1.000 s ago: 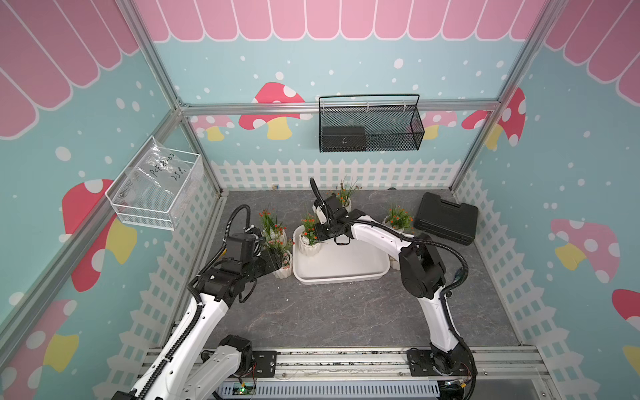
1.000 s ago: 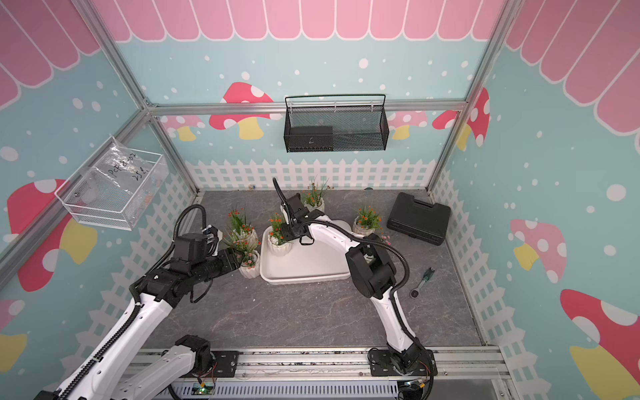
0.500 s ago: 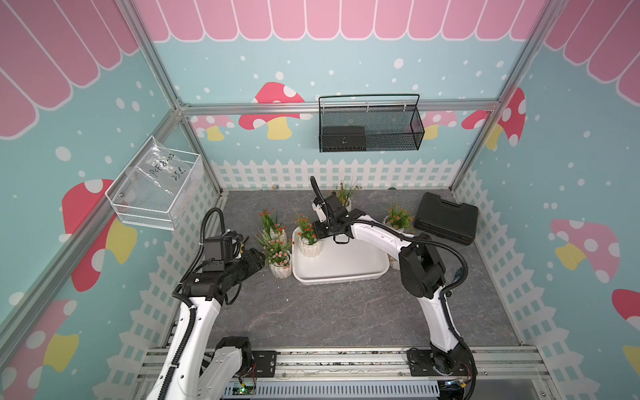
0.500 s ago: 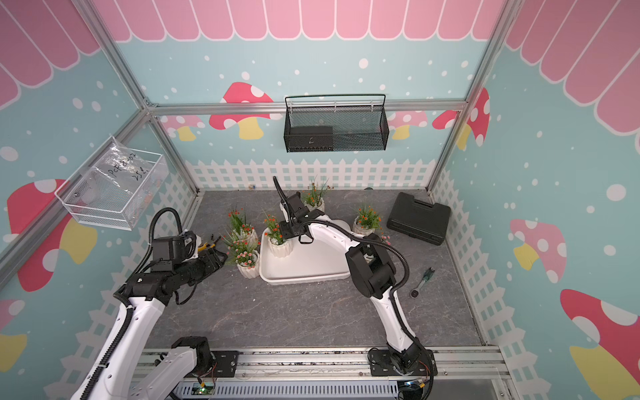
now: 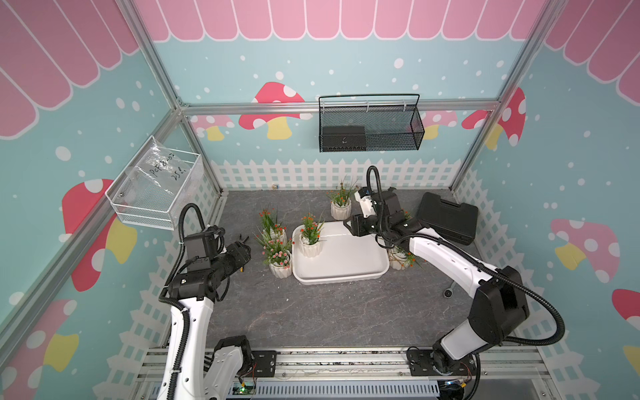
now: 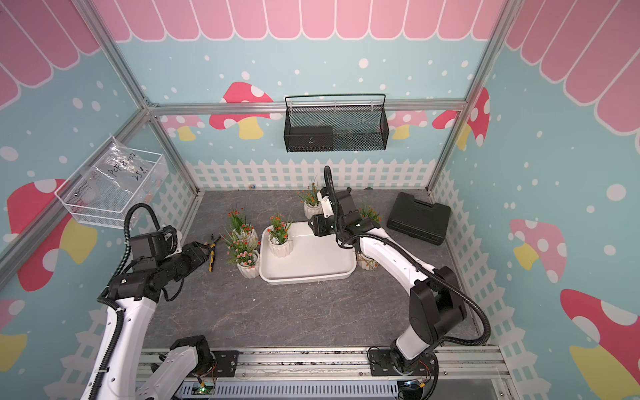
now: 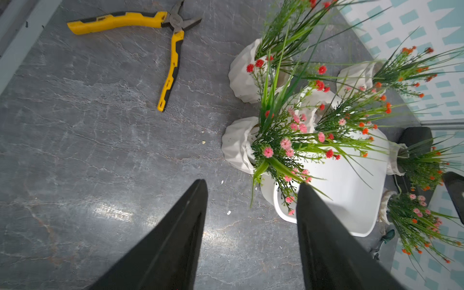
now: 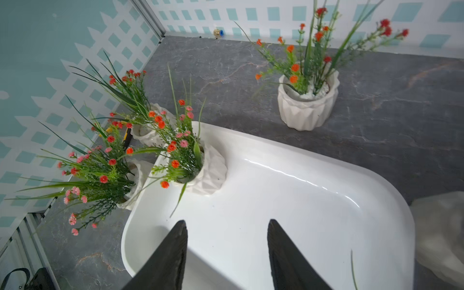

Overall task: Put the potted gypsophila into the storage box
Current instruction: Place the baby's breath potted plant at the storage box, then pick up the baby's breath potted plant from the center of the board.

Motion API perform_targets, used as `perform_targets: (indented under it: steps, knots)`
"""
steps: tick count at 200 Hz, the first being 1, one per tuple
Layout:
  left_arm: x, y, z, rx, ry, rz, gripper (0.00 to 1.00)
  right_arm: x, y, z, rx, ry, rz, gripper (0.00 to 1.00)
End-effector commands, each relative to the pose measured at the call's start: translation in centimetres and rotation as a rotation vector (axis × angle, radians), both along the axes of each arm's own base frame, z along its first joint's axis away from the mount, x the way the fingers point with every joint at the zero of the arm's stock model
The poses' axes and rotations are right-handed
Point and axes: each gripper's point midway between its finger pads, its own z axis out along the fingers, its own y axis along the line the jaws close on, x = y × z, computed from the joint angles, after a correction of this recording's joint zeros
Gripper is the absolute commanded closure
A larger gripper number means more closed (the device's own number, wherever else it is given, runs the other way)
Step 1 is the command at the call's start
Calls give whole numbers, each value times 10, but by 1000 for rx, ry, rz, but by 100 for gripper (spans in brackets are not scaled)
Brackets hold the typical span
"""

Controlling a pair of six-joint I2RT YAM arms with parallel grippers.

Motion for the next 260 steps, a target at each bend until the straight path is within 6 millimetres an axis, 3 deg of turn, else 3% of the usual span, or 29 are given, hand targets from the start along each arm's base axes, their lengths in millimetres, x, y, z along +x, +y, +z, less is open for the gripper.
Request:
perform_targets:
  steps: [1,25,62,82,168,260]
  knots:
    - [-2,-5,-29,-53,75,-5,45,-14,-9,-13,-5,10,47,46]
    - [-4,-1,-46,-48,130,10,49,-29,-18,-18,2,18,85,46]
    - [-1,-18,-71,-33,228,-36,52,-54,-9,-17,33,8,227,46]
    - [3,-22,-74,-24,224,-18,55,-59,-6,-20,38,3,267,46]
    - [29,-48,-94,1,197,-97,58,-60,-3,-33,25,13,307,46]
    - [52,-42,-116,50,234,-76,63,-59,-7,-32,4,-9,294,46]
